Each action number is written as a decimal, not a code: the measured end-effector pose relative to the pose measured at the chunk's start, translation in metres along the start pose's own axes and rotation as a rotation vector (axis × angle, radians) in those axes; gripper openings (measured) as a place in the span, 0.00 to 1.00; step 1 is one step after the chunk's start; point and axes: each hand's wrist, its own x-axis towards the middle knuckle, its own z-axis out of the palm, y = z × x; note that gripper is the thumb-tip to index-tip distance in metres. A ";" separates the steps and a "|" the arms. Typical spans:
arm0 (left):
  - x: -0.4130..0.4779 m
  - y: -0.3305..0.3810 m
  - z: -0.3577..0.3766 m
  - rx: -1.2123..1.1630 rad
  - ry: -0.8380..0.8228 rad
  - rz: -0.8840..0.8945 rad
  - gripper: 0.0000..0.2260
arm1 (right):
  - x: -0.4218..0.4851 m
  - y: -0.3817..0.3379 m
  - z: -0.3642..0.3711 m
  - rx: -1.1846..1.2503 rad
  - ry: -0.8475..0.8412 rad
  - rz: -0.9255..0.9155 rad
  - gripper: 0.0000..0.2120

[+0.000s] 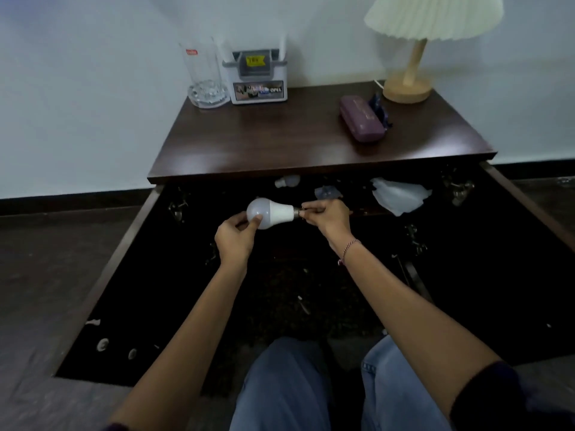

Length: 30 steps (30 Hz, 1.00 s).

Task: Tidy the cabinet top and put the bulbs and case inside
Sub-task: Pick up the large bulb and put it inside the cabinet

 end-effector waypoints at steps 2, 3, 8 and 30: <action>0.013 -0.007 0.011 -0.001 -0.014 -0.028 0.20 | 0.013 0.007 0.001 0.015 -0.004 0.047 0.12; 0.020 -0.010 0.016 0.002 -0.022 -0.041 0.20 | 0.020 0.010 0.002 0.017 -0.003 0.066 0.12; 0.050 -0.014 0.039 0.011 -0.041 -0.102 0.20 | 0.051 0.013 0.002 0.020 0.026 0.110 0.12; 0.119 -0.008 0.048 0.094 0.074 -0.097 0.17 | 0.098 0.013 0.041 -0.150 0.017 0.029 0.16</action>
